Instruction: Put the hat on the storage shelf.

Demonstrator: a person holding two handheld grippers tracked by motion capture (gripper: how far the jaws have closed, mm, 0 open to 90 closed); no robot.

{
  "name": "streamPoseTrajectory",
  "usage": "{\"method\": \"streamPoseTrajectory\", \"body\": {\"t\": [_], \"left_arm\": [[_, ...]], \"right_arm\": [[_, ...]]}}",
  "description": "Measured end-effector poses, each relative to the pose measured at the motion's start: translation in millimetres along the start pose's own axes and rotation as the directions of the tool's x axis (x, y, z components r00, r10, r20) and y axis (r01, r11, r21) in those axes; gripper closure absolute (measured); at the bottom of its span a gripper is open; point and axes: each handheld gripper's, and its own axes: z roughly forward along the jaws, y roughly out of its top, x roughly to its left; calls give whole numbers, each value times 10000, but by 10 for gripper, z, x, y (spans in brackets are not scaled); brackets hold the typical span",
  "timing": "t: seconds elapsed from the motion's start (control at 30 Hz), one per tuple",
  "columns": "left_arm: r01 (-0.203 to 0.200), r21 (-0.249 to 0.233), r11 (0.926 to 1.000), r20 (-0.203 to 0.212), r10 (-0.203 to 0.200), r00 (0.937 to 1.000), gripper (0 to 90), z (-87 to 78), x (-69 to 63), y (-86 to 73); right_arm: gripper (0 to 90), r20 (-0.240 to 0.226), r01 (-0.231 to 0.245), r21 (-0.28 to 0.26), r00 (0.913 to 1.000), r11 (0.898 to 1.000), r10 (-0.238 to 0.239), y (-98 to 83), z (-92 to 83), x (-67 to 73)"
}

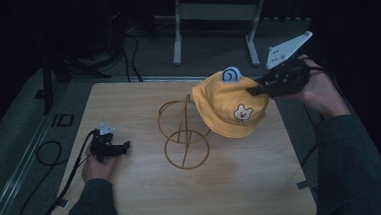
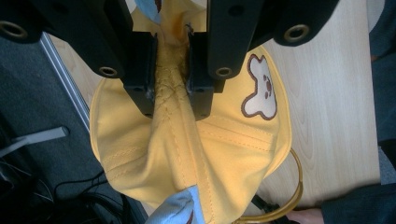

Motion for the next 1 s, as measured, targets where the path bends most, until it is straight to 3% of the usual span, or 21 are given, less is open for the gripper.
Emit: {"method": "streamPoseTrajectory", "body": {"t": [1.0], "left_arm": [[1, 2, 10000, 2, -1, 10000, 153, 0, 0, 0]], "right_arm": [[766, -188, 609, 302, 9980, 9977, -604, 475, 210, 52]]}}
